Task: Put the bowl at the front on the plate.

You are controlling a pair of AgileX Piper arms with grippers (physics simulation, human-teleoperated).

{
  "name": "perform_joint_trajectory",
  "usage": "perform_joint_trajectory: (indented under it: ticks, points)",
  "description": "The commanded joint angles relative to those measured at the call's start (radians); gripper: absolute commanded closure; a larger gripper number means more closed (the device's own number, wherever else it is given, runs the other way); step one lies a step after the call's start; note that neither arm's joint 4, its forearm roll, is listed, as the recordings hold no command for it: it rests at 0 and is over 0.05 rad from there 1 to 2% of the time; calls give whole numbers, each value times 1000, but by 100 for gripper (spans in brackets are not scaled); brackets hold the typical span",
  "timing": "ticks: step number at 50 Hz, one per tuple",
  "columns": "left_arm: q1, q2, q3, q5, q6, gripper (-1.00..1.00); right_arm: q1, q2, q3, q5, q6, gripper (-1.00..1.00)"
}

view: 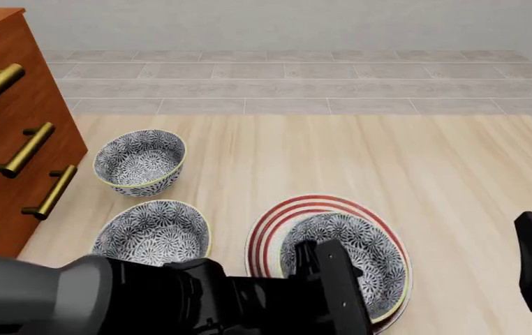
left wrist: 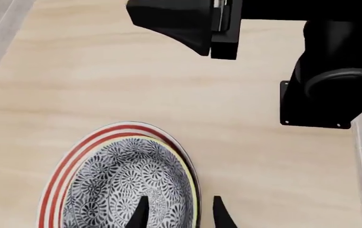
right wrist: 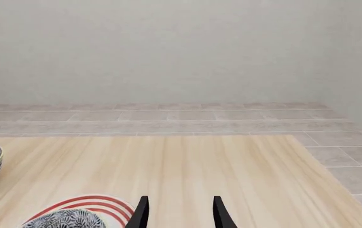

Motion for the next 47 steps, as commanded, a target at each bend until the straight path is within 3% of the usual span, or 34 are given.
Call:
perform_joint_trajectory:
  ticks: [1, 18, 47]
  points:
    - [-18, -87, -17, 54, -12, -100, 4, 0, -4, 6, -2, -100]
    - [-89, -232, -56, 148, -39, -100, 5, 0, -5, 6, -5, -100]
    - [-38, -381, -153, 245, 8, -100, -2, 0, -1, -3, -3, -100]
